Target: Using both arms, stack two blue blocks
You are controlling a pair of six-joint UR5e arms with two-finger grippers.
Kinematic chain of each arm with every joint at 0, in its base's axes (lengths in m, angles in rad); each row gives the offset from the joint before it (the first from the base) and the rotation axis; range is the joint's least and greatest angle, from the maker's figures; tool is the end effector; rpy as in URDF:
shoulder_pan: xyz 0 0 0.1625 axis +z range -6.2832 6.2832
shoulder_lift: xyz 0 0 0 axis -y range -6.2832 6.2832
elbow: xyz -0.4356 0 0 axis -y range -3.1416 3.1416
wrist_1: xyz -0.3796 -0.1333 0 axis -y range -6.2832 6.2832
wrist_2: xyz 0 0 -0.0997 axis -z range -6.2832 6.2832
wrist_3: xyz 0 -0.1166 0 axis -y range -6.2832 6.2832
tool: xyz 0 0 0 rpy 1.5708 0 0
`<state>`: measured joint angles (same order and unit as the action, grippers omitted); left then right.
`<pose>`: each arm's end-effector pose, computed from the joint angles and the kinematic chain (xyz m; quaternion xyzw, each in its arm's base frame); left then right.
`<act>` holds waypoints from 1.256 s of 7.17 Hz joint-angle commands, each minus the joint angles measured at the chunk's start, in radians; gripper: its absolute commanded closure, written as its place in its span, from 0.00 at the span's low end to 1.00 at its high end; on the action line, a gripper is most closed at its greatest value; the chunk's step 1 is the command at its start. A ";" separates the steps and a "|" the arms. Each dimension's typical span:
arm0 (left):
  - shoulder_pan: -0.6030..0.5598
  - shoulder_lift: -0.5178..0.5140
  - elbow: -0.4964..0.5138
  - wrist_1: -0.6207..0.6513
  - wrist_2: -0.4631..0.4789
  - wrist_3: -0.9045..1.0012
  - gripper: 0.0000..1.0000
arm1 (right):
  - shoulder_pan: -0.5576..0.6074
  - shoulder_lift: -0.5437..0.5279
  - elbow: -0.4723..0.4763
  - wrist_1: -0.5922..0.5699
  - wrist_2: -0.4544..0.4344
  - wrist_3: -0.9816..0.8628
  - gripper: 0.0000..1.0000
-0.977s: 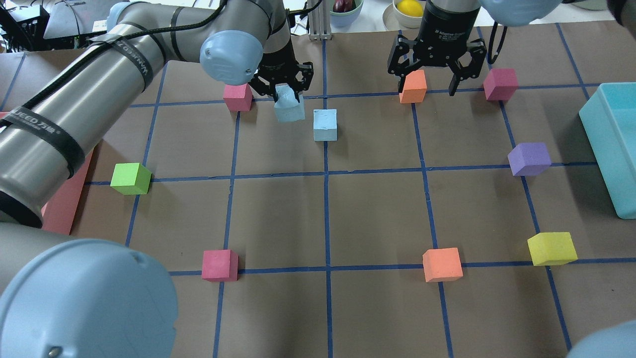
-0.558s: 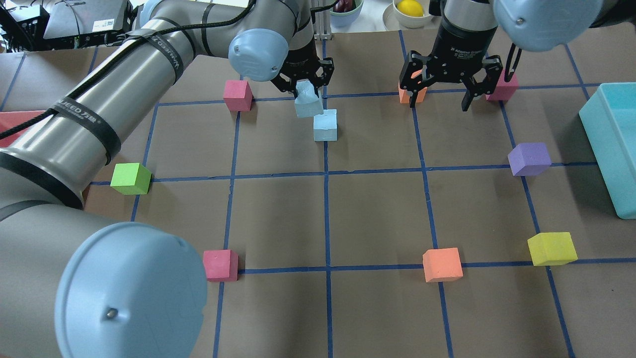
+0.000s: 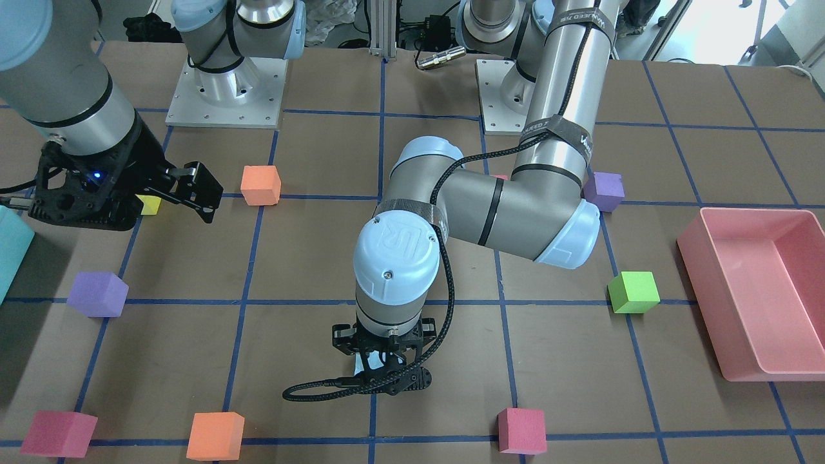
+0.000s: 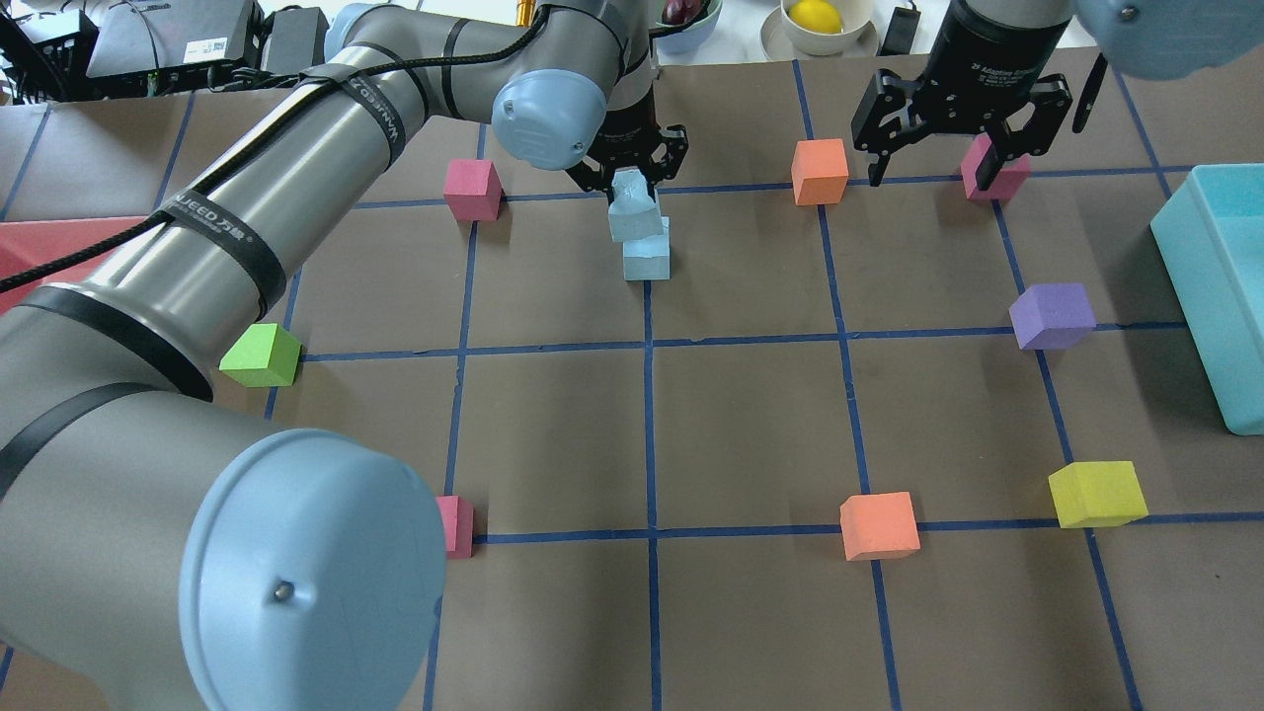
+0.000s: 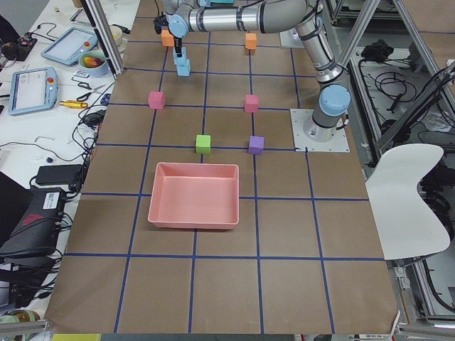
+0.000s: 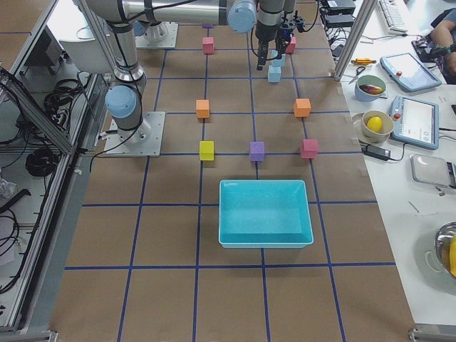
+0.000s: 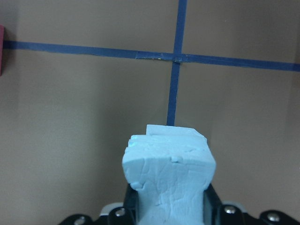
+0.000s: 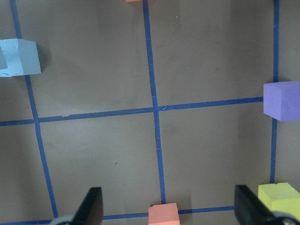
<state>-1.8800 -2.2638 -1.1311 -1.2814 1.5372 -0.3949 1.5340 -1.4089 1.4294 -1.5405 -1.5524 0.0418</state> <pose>-0.3588 -0.6723 0.2896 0.0425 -0.9988 0.0111 0.0220 0.1154 -0.5480 0.4631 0.0395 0.9989 0.0254 0.0091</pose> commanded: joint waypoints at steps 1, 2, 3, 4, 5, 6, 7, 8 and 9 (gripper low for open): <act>-0.010 -0.016 0.002 0.007 0.004 0.002 1.00 | -0.002 -0.021 0.006 0.005 -0.002 -0.014 0.00; -0.013 -0.017 0.002 0.007 0.004 0.001 1.00 | 0.005 -0.025 0.008 0.005 -0.002 -0.010 0.00; -0.016 -0.020 -0.006 0.005 0.006 0.001 0.97 | 0.005 -0.028 0.011 0.005 -0.002 -0.007 0.00; -0.016 -0.025 -0.004 0.008 0.008 0.004 0.62 | 0.005 -0.028 0.011 0.003 -0.002 -0.007 0.00; -0.019 -0.028 -0.006 0.008 0.008 0.002 0.21 | 0.006 -0.028 0.011 0.002 -0.003 -0.008 0.00; -0.019 -0.033 -0.004 0.014 0.006 -0.004 0.00 | 0.003 -0.028 0.011 0.003 -0.005 -0.016 0.00; -0.019 -0.031 -0.004 0.051 0.001 -0.005 0.00 | 0.005 -0.028 0.011 0.003 -0.006 -0.017 0.00; -0.018 -0.008 0.002 0.051 0.004 0.004 0.00 | 0.006 -0.028 0.011 0.003 -0.006 -0.017 0.00; 0.001 0.025 0.001 0.027 0.009 0.036 0.00 | 0.008 -0.027 0.012 0.003 -0.006 -0.020 0.00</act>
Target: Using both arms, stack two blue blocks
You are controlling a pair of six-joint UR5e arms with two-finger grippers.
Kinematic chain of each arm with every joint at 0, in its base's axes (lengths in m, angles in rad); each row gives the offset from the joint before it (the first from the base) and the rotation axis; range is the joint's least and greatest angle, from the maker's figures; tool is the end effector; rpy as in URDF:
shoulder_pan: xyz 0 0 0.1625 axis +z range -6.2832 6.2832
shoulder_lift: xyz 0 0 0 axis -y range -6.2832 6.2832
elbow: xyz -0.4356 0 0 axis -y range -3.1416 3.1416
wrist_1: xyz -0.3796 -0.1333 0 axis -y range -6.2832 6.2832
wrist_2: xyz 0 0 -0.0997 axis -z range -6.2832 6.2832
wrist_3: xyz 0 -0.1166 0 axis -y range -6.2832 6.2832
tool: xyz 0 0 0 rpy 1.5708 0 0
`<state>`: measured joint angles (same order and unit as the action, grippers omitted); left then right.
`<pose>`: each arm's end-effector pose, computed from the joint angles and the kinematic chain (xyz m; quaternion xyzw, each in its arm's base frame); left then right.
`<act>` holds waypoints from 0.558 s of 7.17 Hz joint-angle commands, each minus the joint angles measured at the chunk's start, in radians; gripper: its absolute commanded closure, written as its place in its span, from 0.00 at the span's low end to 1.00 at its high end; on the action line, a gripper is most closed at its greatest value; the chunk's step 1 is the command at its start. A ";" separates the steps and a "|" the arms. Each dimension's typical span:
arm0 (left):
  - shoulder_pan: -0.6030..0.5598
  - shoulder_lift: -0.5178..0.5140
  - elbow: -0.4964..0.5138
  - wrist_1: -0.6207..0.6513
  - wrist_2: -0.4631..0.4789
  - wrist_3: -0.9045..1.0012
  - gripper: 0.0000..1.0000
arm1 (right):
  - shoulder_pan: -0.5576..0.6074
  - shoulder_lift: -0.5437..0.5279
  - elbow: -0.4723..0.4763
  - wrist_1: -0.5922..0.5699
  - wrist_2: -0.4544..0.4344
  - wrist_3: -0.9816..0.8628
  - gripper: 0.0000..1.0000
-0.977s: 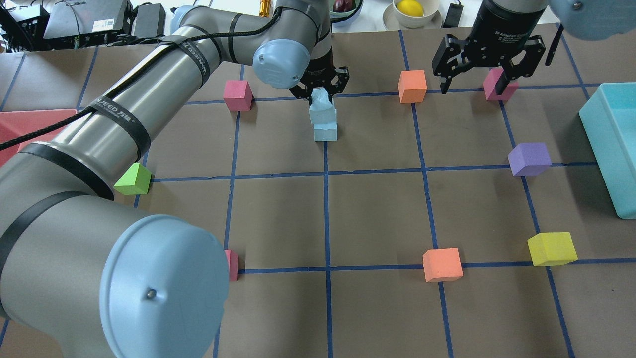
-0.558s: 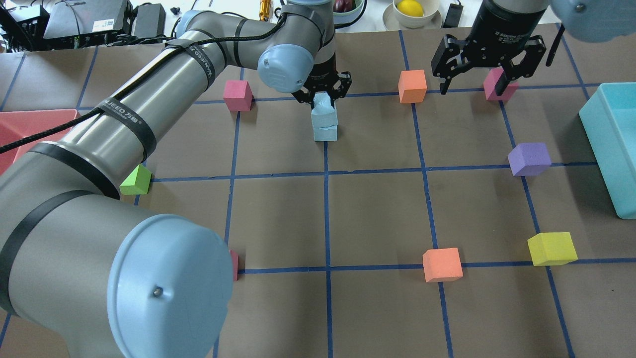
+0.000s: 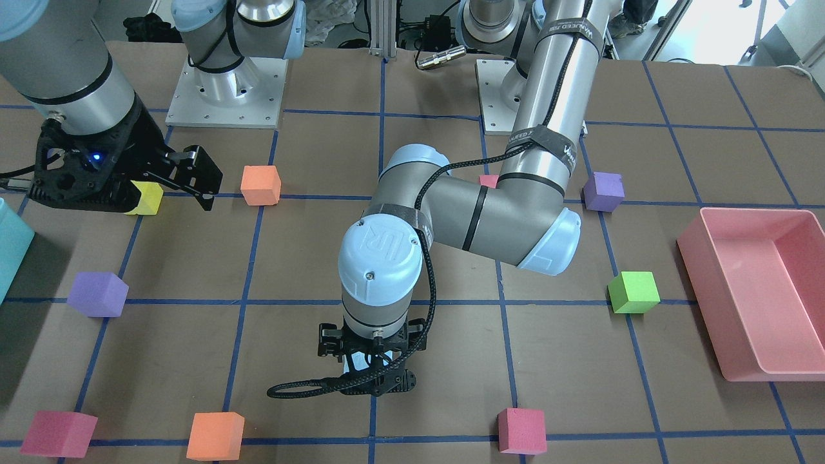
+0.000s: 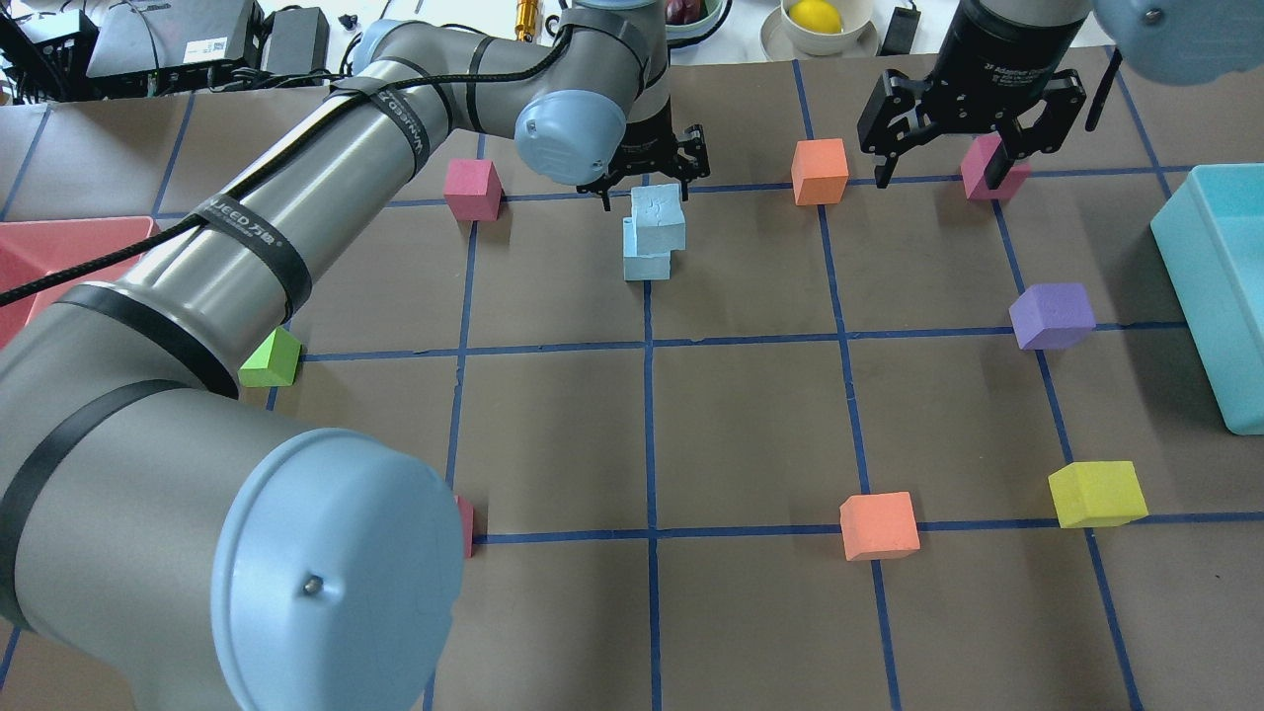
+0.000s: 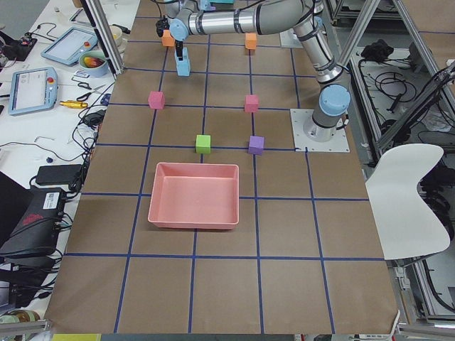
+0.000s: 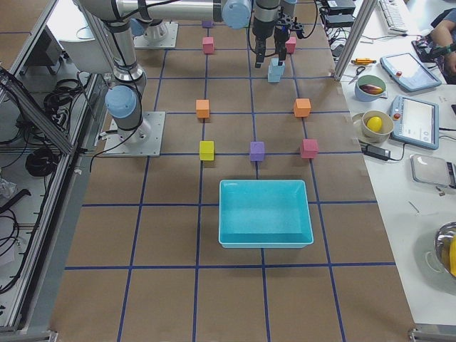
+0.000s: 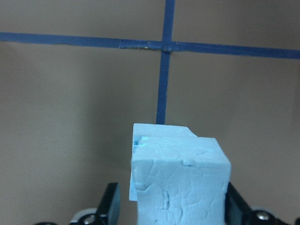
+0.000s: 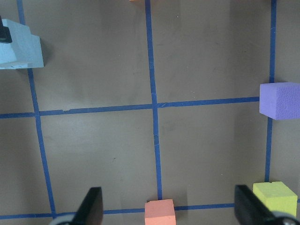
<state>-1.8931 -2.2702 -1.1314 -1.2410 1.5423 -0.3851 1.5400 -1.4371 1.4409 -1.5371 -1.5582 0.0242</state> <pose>-0.3687 -0.6727 0.2889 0.0309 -0.9988 0.0278 0.0254 0.1183 -0.5368 0.4725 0.0276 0.9994 0.0187 0.0064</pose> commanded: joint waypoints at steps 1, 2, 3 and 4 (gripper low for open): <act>0.037 0.059 -0.007 -0.052 0.010 0.096 0.00 | 0.000 0.000 0.003 0.000 -0.002 -0.003 0.00; 0.061 0.087 -0.002 -0.090 0.010 0.110 0.00 | 0.000 0.000 0.003 0.000 0.000 -0.001 0.00; 0.131 0.125 0.001 -0.154 0.018 0.197 0.00 | 0.002 0.000 0.003 -0.001 0.000 0.000 0.00; 0.194 0.188 -0.002 -0.229 0.024 0.294 0.00 | 0.000 0.000 0.003 -0.001 0.000 0.003 0.00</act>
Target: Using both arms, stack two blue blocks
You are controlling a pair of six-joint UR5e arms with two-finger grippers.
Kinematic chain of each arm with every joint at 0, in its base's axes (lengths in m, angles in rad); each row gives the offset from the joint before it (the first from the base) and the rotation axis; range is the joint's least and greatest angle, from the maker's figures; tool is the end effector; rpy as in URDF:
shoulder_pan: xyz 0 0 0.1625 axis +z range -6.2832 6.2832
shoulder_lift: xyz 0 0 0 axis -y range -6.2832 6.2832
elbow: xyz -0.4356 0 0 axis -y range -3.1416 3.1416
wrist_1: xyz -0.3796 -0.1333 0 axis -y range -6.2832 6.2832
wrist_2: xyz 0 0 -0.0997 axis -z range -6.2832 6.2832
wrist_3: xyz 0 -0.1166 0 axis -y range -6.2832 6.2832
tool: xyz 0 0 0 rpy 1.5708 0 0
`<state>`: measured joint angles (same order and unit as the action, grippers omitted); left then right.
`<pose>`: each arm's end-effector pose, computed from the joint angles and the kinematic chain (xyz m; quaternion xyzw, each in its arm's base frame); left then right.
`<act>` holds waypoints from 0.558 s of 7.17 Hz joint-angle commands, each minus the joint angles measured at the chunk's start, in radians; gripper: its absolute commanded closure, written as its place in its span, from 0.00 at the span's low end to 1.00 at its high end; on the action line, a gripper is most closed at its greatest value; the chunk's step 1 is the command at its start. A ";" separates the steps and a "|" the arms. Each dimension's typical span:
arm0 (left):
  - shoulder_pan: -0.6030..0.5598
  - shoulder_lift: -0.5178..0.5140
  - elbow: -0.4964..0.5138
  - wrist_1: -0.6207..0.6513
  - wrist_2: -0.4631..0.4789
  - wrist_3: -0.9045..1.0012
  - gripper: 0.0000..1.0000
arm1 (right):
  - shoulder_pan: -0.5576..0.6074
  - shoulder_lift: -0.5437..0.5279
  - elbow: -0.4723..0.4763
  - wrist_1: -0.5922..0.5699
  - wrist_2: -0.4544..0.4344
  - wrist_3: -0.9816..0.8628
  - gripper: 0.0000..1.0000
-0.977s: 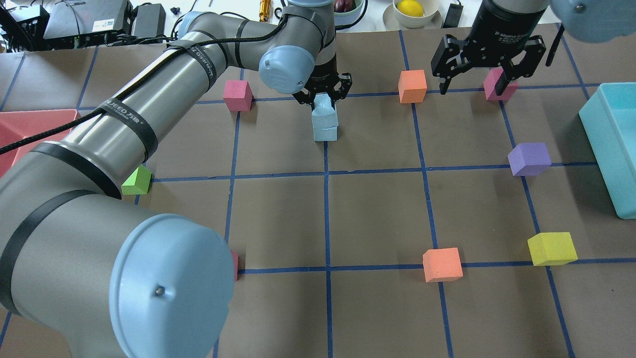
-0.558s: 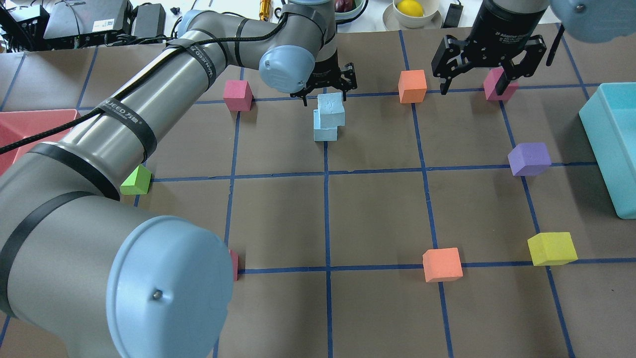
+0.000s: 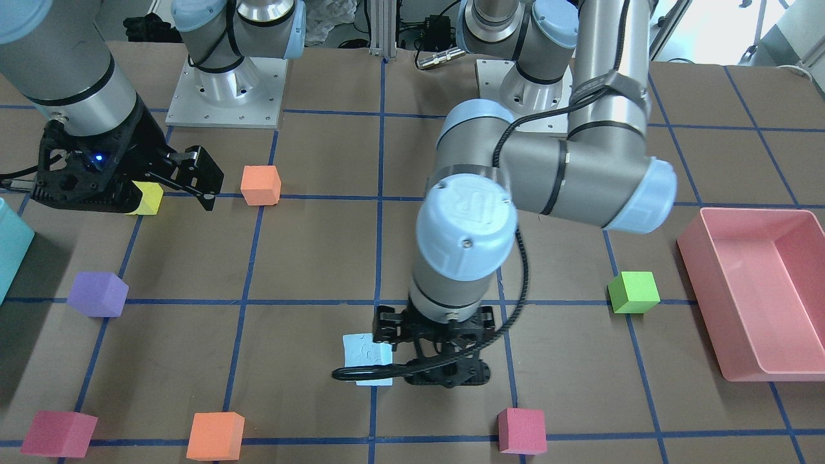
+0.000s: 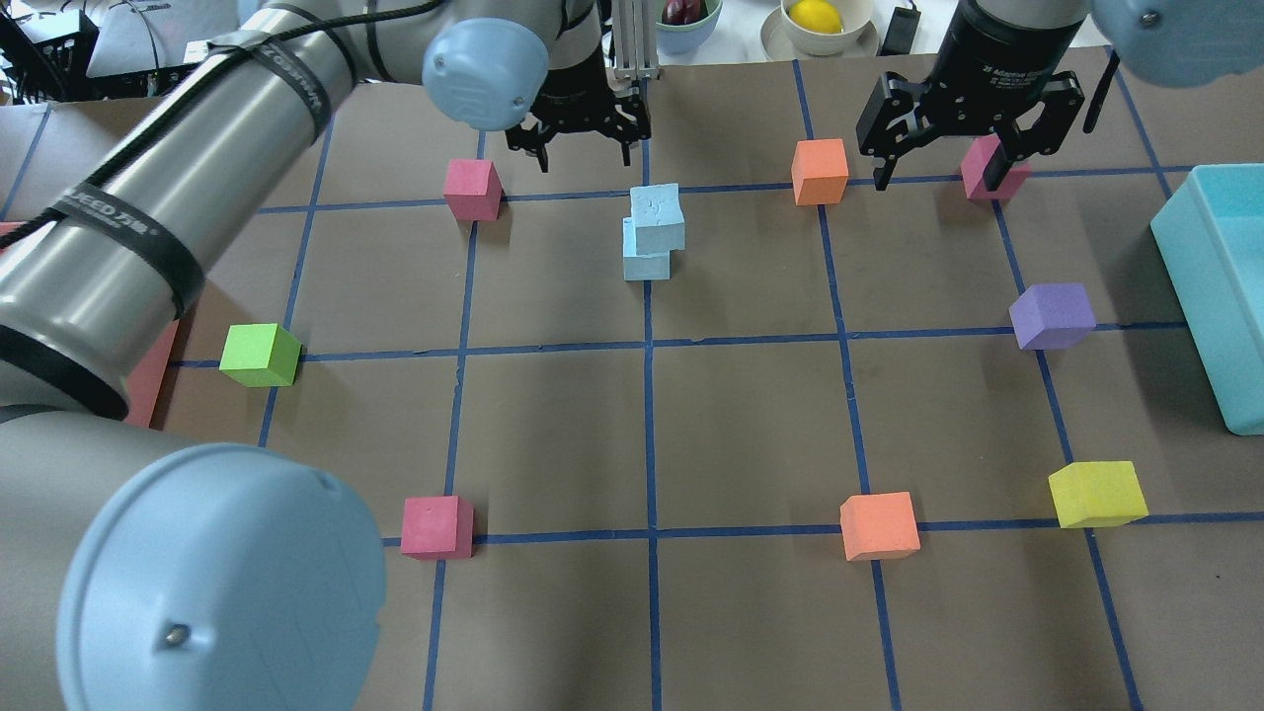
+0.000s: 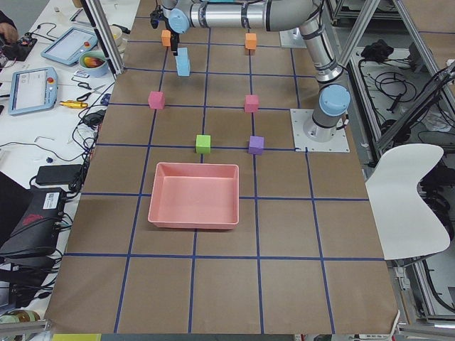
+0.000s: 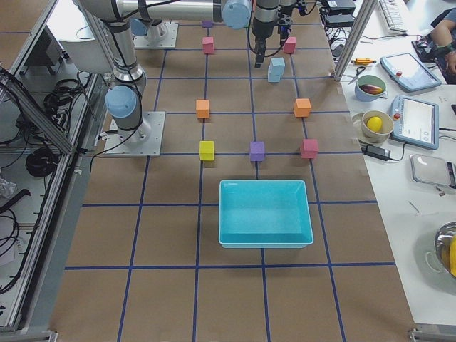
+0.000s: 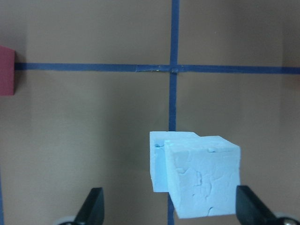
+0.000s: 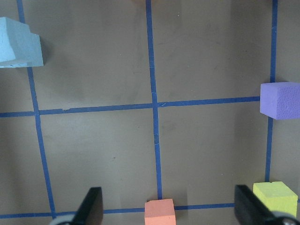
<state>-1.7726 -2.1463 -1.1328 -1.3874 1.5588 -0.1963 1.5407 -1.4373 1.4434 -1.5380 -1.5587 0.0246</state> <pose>-0.2759 -0.6765 0.3640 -0.0029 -0.9997 0.0213 0.0104 0.1186 -0.5365 0.4715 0.0275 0.9994 0.0194 0.0061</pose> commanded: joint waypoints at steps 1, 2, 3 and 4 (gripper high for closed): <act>0.111 0.135 -0.011 -0.143 0.029 0.148 0.00 | 0.001 -0.002 0.000 -0.001 0.000 0.003 0.00; 0.151 0.210 -0.031 -0.235 0.027 0.202 0.00 | 0.001 -0.009 0.000 0.001 -0.001 0.008 0.00; 0.194 0.273 -0.092 -0.239 0.021 0.231 0.00 | 0.002 -0.017 0.009 0.001 -0.001 0.011 0.00; 0.202 0.349 -0.205 -0.217 0.023 0.229 0.00 | 0.007 -0.038 0.029 0.003 -0.001 0.012 0.00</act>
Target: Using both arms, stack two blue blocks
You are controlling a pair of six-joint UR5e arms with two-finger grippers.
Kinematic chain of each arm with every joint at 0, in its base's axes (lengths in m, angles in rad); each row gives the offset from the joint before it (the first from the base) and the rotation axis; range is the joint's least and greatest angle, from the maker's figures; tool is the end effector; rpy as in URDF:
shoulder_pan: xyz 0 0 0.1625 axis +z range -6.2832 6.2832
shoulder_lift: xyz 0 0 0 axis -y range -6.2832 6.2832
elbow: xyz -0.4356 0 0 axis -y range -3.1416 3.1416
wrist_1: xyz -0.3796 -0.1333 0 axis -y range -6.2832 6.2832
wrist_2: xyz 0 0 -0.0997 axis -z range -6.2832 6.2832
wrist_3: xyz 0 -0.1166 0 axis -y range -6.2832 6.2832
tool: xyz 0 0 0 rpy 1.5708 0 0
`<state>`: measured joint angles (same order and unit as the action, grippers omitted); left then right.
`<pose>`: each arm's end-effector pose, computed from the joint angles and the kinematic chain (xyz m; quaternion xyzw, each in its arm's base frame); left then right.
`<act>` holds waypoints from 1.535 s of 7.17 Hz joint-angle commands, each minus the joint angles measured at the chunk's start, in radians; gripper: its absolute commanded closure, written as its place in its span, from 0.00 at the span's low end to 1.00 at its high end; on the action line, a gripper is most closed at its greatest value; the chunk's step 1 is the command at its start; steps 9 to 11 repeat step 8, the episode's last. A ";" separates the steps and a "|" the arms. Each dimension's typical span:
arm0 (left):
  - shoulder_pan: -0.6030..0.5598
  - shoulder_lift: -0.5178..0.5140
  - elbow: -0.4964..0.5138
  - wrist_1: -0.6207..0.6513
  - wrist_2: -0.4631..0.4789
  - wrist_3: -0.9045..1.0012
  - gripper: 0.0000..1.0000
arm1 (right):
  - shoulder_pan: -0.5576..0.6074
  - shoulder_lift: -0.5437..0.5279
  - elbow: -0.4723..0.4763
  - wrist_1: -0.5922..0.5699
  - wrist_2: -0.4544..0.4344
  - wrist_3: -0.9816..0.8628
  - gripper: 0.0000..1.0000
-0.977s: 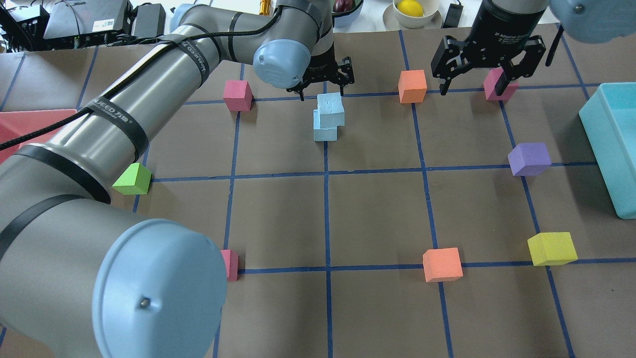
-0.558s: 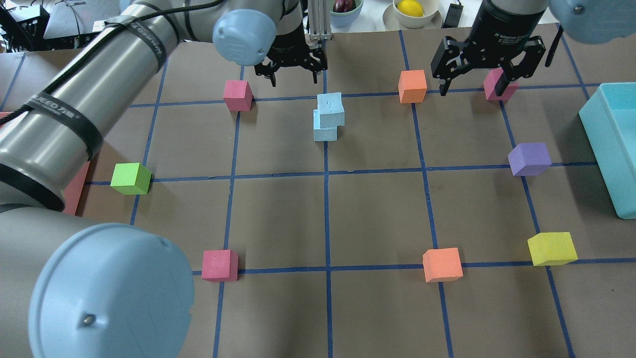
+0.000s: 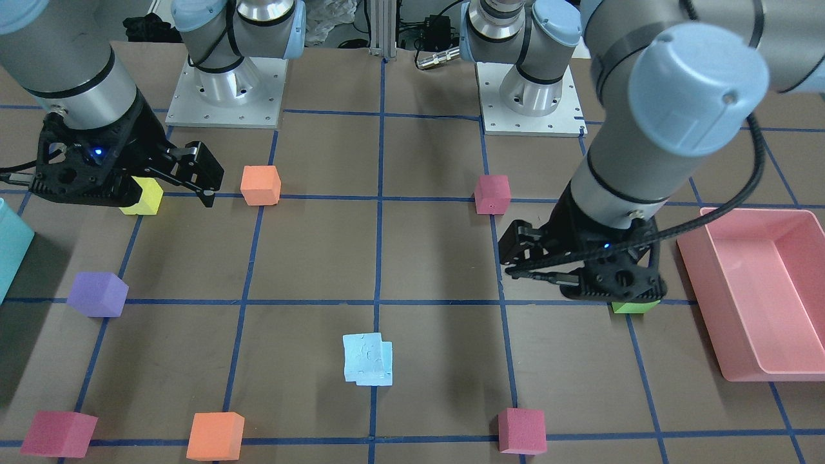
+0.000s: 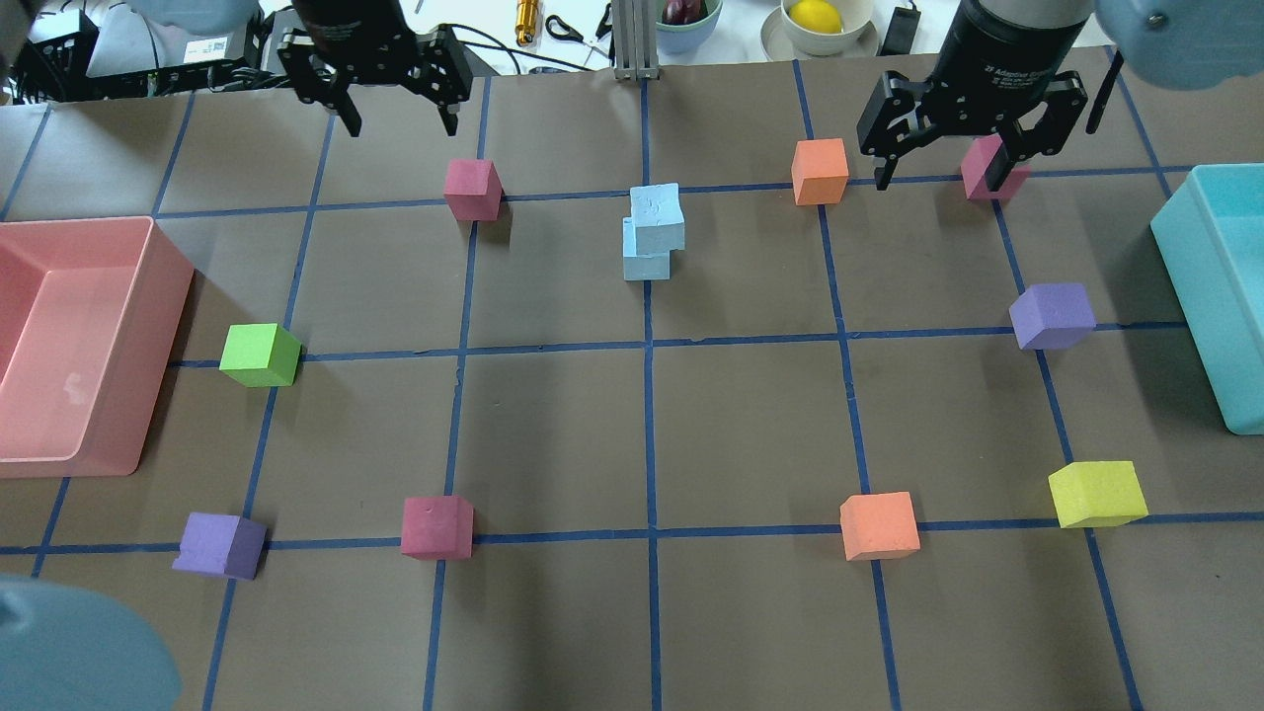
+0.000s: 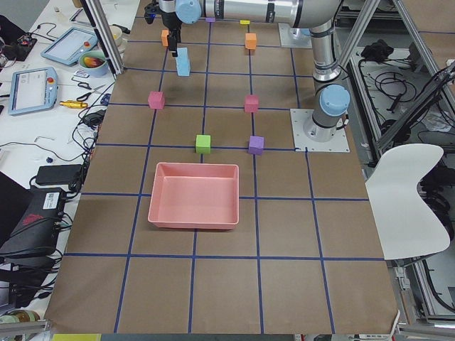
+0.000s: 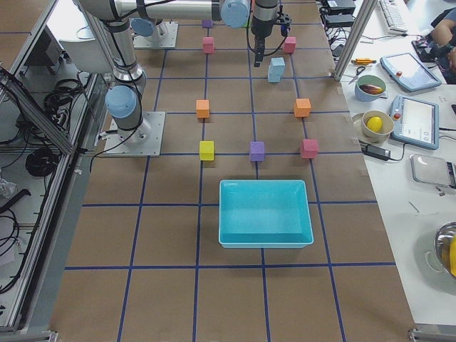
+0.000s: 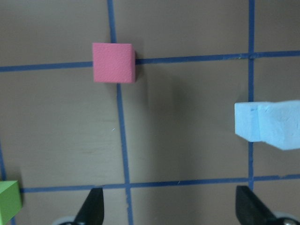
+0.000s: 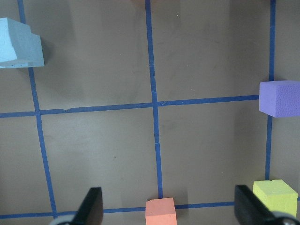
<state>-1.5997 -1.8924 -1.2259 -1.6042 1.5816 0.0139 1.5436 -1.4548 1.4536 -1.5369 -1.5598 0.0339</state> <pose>-0.1498 -0.6116 0.4670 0.0214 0.9997 0.0050 0.0054 0.1202 -0.5293 0.4758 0.0306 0.9994 0.0164 0.0054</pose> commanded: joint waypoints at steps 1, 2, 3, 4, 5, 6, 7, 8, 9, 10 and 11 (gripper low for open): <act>0.029 0.169 -0.221 0.108 0.001 0.020 0.00 | 0.004 -0.036 0.049 0.000 -0.018 0.003 0.00; 0.047 0.211 -0.300 0.212 0.003 0.027 0.00 | 0.004 -0.048 0.071 -0.003 -0.069 0.000 0.00; 0.053 0.237 -0.322 0.217 0.005 0.028 0.00 | 0.004 -0.052 0.077 -0.009 -0.072 -0.009 0.00; 0.056 0.252 -0.331 0.218 0.005 0.028 0.00 | 0.004 -0.052 0.077 -0.014 -0.059 -0.002 0.00; 0.061 0.254 -0.327 0.218 0.003 0.028 0.00 | 0.003 -0.053 0.077 -0.012 -0.059 -0.006 0.00; 0.060 0.257 -0.322 0.214 0.005 0.026 0.00 | 0.004 -0.065 0.077 -0.002 -0.054 -0.008 0.00; 0.060 0.259 -0.329 0.213 0.005 0.026 0.00 | 0.004 -0.071 0.077 0.001 -0.054 -0.008 0.00; 0.058 0.259 -0.327 0.214 0.002 0.028 0.00 | 0.004 -0.067 0.082 0.003 -0.048 -0.009 0.00; 0.058 0.259 -0.327 0.214 0.002 0.028 0.00 | 0.004 -0.067 0.082 0.003 -0.048 -0.009 0.00; 0.058 0.259 -0.327 0.214 0.002 0.028 0.00 | 0.004 -0.067 0.082 0.003 -0.048 -0.009 0.00; 0.058 0.259 -0.327 0.214 0.002 0.028 0.00 | 0.004 -0.067 0.082 0.003 -0.048 -0.009 0.00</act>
